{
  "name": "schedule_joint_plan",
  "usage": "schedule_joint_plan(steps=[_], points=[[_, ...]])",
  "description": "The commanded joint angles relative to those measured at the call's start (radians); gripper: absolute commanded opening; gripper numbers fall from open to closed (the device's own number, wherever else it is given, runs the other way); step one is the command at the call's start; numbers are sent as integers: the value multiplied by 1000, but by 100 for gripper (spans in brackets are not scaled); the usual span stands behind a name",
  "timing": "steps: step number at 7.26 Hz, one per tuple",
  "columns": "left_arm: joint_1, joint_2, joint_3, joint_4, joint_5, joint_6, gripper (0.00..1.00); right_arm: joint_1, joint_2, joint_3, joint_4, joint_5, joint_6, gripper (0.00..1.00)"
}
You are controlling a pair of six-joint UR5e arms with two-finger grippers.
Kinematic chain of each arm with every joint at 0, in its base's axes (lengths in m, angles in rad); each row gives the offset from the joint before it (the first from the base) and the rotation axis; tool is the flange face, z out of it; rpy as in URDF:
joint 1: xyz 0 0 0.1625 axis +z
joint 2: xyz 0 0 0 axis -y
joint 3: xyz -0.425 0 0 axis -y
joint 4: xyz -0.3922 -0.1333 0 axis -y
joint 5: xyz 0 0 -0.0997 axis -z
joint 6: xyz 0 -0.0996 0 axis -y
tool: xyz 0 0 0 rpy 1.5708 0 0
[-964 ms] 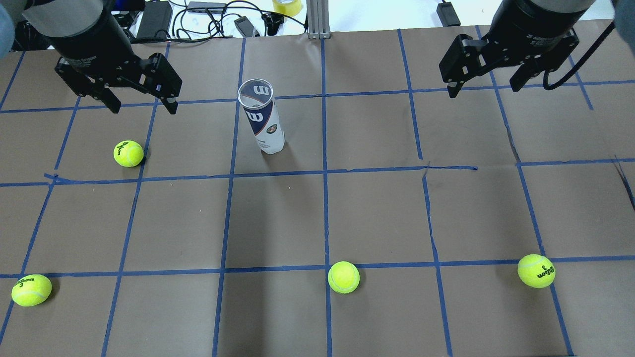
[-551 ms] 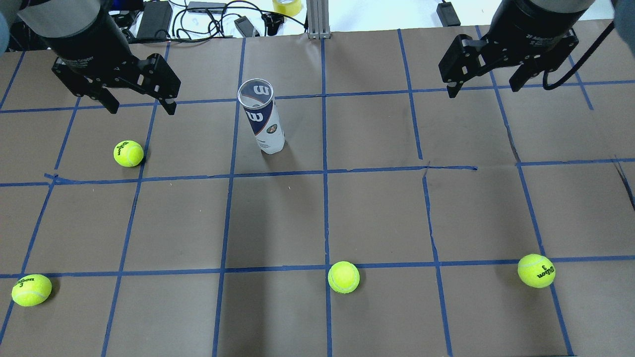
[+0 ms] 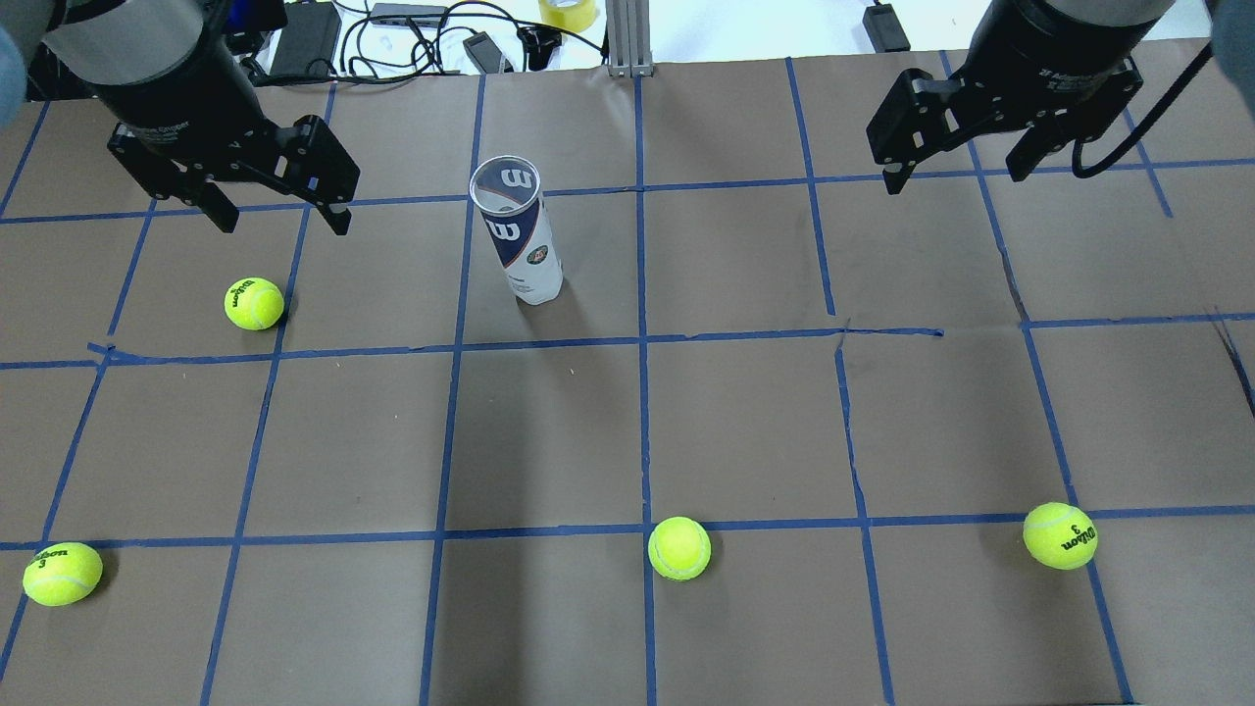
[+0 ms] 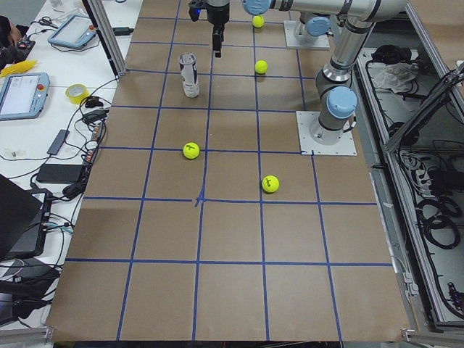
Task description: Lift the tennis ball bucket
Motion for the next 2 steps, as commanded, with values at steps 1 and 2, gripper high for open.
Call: schedule_joint_plan(steps=[1,2], points=[[0,13,-1,-2,1,0,100,-1,1,1,-1,1,0,100],[3,16,-2,-10,10,0,100,-1,0,1,-1,1,0,100]])
